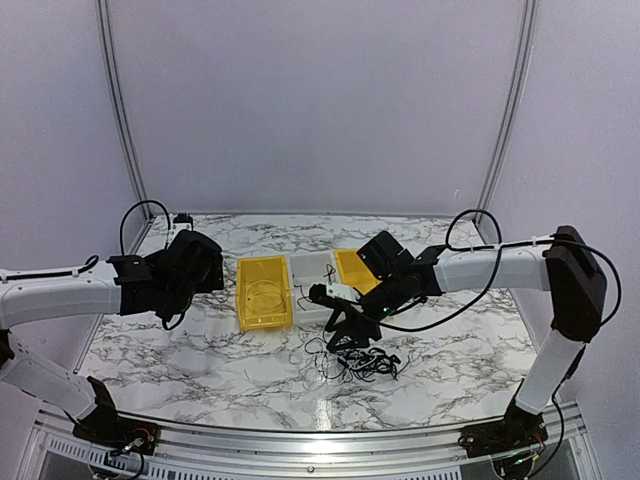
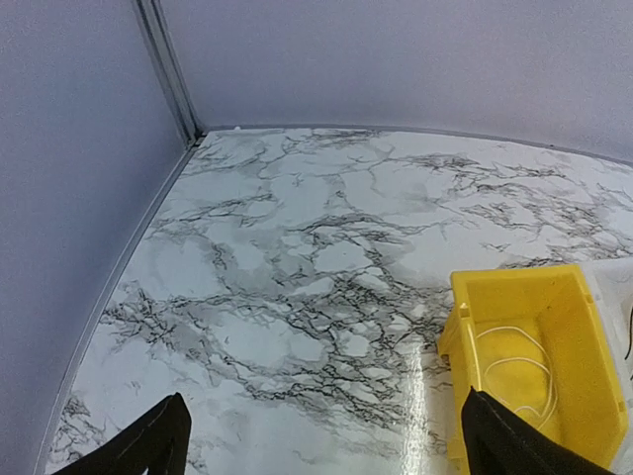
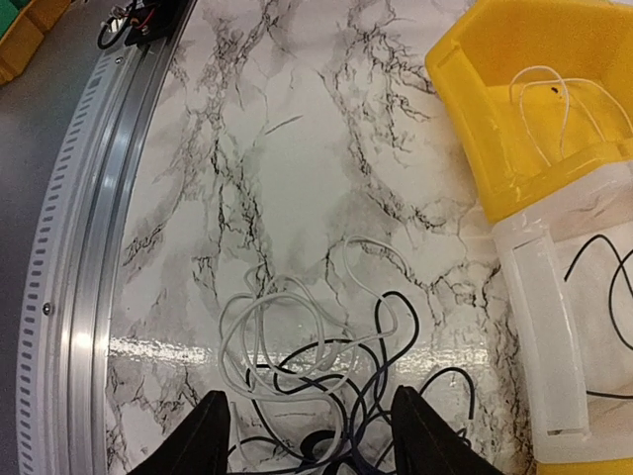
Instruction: Untangle the cables
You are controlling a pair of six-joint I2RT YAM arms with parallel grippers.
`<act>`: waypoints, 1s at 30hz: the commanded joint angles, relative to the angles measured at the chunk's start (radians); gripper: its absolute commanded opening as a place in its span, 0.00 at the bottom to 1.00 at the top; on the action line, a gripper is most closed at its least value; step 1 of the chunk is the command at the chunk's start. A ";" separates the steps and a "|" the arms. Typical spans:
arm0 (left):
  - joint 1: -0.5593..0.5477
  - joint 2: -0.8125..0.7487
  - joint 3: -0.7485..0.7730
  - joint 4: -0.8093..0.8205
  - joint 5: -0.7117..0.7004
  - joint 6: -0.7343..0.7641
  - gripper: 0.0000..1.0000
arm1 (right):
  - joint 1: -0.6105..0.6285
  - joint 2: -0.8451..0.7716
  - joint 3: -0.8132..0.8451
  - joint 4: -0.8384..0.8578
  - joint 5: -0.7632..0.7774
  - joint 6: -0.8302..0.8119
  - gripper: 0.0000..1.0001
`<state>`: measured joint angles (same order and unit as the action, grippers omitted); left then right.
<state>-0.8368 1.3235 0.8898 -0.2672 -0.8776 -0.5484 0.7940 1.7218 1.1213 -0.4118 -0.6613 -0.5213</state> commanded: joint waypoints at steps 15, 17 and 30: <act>-0.044 -0.311 -0.284 0.276 0.394 0.069 0.60 | 0.020 0.141 0.090 0.073 -0.095 0.048 0.38; -0.058 -0.299 -0.277 0.269 0.387 0.077 0.59 | 0.021 0.141 0.093 0.073 -0.102 0.047 0.27; -0.133 -0.138 -0.262 0.368 0.567 0.235 0.58 | 0.021 0.057 0.110 0.025 -0.103 0.047 0.00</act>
<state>-0.9375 1.1481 0.6197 0.0029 -0.4313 -0.4095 0.8051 1.8557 1.1812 -0.3546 -0.7509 -0.4683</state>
